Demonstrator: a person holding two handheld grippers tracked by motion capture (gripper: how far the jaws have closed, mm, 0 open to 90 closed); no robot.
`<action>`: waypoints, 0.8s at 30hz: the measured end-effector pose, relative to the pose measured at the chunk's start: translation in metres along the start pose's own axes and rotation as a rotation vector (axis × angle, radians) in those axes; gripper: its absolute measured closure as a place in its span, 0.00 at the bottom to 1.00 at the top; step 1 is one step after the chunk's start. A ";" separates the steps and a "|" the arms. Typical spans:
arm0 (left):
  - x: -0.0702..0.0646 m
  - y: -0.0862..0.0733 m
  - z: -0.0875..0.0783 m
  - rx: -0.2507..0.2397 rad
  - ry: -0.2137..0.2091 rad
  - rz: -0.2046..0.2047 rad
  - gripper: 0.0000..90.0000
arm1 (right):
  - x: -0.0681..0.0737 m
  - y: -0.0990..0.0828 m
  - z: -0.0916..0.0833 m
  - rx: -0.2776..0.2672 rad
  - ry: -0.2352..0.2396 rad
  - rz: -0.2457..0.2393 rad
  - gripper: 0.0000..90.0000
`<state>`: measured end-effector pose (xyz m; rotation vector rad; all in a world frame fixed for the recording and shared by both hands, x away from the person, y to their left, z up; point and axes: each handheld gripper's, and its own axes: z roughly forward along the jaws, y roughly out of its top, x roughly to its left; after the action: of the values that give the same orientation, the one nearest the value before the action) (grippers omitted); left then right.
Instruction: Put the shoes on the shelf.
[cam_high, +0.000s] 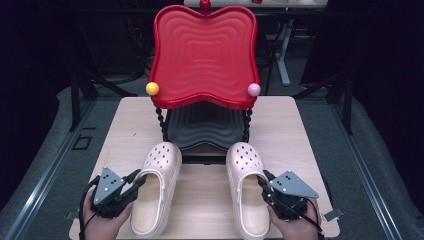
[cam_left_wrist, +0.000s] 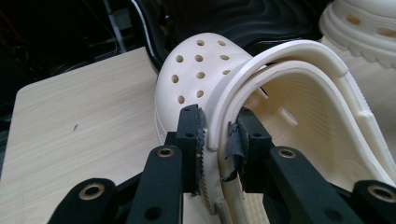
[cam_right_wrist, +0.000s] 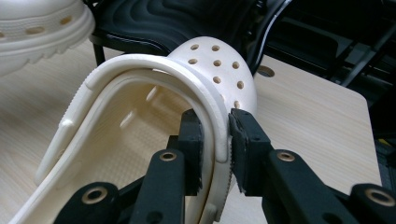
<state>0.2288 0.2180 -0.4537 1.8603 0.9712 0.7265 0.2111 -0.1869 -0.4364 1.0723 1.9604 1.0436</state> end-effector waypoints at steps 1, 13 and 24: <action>0.000 0.000 0.000 0.000 0.000 0.000 0.83 | 0.000 0.000 0.000 0.000 0.000 0.000 0.83; -0.017 0.026 0.022 -0.029 -0.012 0.054 0.83 | 0.013 0.026 0.022 -0.033 0.025 -0.025 0.83; -0.023 0.060 0.061 -0.040 0.047 0.124 0.83 | 0.013 0.052 0.055 -0.042 -0.024 -0.051 0.83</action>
<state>0.2844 0.1541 -0.4286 1.8888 0.8699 0.8610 0.2691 -0.1396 -0.4186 1.0027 1.9283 1.0355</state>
